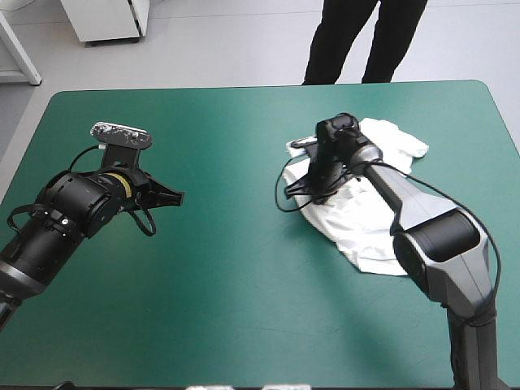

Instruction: Fold the cloth

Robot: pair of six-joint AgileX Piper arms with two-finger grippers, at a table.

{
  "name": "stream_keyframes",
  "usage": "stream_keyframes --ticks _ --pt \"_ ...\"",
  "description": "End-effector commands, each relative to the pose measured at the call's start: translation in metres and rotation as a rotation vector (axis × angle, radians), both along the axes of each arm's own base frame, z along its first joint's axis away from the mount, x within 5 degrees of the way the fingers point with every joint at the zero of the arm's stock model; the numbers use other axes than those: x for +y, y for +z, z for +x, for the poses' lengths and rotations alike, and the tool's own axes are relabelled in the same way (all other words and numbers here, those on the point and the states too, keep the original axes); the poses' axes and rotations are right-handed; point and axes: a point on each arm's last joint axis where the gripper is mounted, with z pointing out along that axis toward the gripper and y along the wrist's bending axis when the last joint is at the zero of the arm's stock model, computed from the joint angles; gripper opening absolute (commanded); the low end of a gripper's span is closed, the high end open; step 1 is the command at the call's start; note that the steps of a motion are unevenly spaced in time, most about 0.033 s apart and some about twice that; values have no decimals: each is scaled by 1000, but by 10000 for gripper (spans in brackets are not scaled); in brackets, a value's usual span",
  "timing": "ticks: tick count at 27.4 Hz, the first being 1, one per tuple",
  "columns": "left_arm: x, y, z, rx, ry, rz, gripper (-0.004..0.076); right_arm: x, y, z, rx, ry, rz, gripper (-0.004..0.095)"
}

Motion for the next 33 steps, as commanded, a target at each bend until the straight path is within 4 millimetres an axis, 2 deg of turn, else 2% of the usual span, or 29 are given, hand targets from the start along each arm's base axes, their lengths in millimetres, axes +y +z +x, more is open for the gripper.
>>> stream_keyframes --ticks 1,4,9,13,16,19,22,26,28,30,33 --pt "0 19 -2 -101 -20 -23 -10 53 32 -39 7 102 153 -17" --pt "0 19 -2 -101 -20 -23 -10 83 41 -66 4 189 172 -17" --pt "0 19 -2 -101 -20 -23 -10 121 50 -105 36 304 208 -17" --pt "0 19 -2 -101 -20 -23 -10 143 50 -133 58 381 211 -17" --pt "0 19 -2 -101 -20 -23 -10 153 49 -145 48 430 194 -17" --pt "0 19 -2 -101 -20 -23 -10 155 50 -148 54 432 200 -5" --pt "0 19 -2 -101 -20 -23 -10 153 54 -148 38 432 201 127" --pt "0 19 -2 -101 -20 -23 -10 149 67 -151 14 433 218 503" --pt "0 19 -2 -101 -20 -23 -10 141 78 -149 -44 406 182 630" --pt "0 19 -2 -101 -20 -23 -10 129 92 -145 -134 376 126 588" --pt "1 20 -4 -99 -17 -23 -10 103 103 -135 -146 312 127 557"
